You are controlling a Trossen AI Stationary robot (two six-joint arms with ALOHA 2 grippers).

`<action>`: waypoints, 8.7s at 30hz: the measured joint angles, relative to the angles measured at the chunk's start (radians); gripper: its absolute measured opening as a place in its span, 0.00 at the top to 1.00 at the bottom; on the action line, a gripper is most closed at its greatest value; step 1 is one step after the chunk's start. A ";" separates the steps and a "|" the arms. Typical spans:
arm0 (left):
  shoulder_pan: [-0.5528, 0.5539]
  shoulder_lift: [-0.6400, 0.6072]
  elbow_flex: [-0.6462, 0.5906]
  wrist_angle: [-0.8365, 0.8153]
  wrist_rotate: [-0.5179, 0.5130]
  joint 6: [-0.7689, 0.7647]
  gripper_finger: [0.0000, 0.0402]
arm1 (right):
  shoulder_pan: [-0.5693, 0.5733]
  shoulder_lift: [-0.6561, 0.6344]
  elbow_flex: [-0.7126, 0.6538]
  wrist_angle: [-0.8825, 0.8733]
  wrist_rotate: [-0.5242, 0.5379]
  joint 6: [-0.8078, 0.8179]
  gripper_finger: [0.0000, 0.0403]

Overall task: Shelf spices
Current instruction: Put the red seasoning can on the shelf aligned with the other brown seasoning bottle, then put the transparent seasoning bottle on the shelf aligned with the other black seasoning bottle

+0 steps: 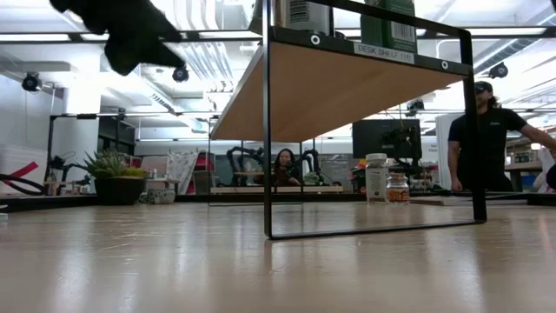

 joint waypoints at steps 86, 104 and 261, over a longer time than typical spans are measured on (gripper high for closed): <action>-0.003 0.000 -0.040 -0.149 -0.224 -0.075 0.49 | -0.018 0.272 0.129 -0.198 -0.247 -0.071 0.29; -0.003 0.000 -0.040 -0.149 -0.223 -0.075 0.49 | -0.018 0.271 0.129 -0.202 -0.218 -0.033 0.22; -0.209 0.000 -0.182 0.143 -0.712 -0.001 0.49 | -0.405 -0.258 -1.649 1.356 0.369 0.491 0.58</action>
